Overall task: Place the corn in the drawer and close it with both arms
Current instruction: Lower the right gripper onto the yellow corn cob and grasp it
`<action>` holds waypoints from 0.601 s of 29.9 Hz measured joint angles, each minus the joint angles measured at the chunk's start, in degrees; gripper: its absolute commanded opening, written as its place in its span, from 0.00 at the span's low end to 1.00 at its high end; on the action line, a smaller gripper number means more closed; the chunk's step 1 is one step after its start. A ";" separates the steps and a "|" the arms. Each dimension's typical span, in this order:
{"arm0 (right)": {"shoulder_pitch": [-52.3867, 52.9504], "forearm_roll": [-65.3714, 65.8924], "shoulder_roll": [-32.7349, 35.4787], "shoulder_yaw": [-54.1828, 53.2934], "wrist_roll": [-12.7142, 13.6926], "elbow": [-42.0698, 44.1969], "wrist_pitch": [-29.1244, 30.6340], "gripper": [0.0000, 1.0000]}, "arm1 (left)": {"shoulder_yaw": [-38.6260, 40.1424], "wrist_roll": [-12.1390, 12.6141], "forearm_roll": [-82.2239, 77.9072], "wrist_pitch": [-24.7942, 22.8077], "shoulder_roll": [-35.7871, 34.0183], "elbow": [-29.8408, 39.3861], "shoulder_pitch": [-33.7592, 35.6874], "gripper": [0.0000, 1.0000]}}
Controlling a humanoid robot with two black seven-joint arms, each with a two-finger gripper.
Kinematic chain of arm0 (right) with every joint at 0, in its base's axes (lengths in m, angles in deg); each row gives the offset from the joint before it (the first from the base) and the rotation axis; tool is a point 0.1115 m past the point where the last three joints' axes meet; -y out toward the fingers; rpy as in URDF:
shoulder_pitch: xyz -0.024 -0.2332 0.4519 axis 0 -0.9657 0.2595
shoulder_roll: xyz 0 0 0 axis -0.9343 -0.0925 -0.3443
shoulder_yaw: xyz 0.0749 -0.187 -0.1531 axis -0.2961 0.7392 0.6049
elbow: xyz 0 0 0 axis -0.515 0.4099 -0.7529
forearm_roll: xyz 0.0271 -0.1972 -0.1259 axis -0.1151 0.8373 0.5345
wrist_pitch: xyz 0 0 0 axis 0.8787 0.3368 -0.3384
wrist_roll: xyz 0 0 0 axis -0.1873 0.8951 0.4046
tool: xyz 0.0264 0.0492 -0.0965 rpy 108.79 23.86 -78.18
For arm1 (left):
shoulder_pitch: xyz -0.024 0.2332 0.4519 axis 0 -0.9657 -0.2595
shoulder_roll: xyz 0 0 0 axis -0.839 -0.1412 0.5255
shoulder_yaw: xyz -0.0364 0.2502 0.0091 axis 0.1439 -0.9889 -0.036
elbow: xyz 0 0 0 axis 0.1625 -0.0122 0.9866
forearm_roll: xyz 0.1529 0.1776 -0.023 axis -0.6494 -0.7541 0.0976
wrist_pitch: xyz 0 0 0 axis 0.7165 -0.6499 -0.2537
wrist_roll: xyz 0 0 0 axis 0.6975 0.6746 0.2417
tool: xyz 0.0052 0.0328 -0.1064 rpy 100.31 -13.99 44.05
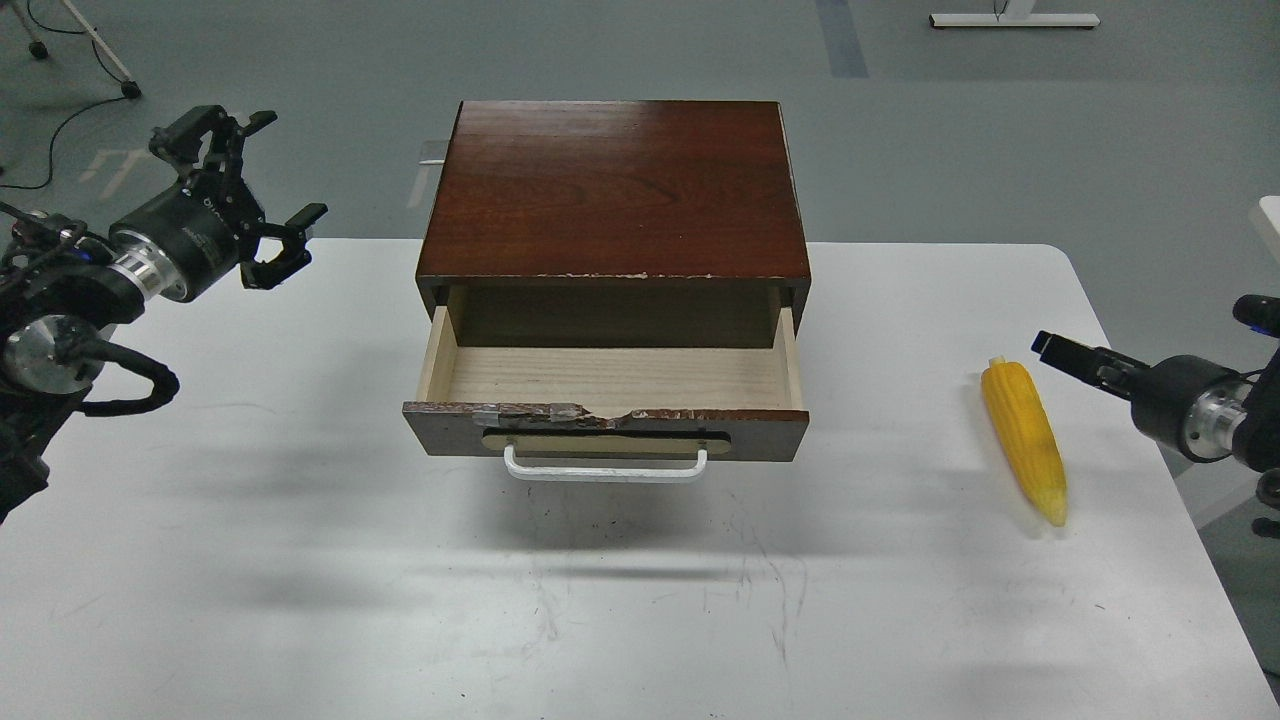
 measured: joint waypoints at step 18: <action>-1.74 0.01 -10.98 8.89 4.60 4.67 -1.08 0.00 | -0.12 -0.10 0.00 -0.40 -1.68 -0.49 -0.69 0.98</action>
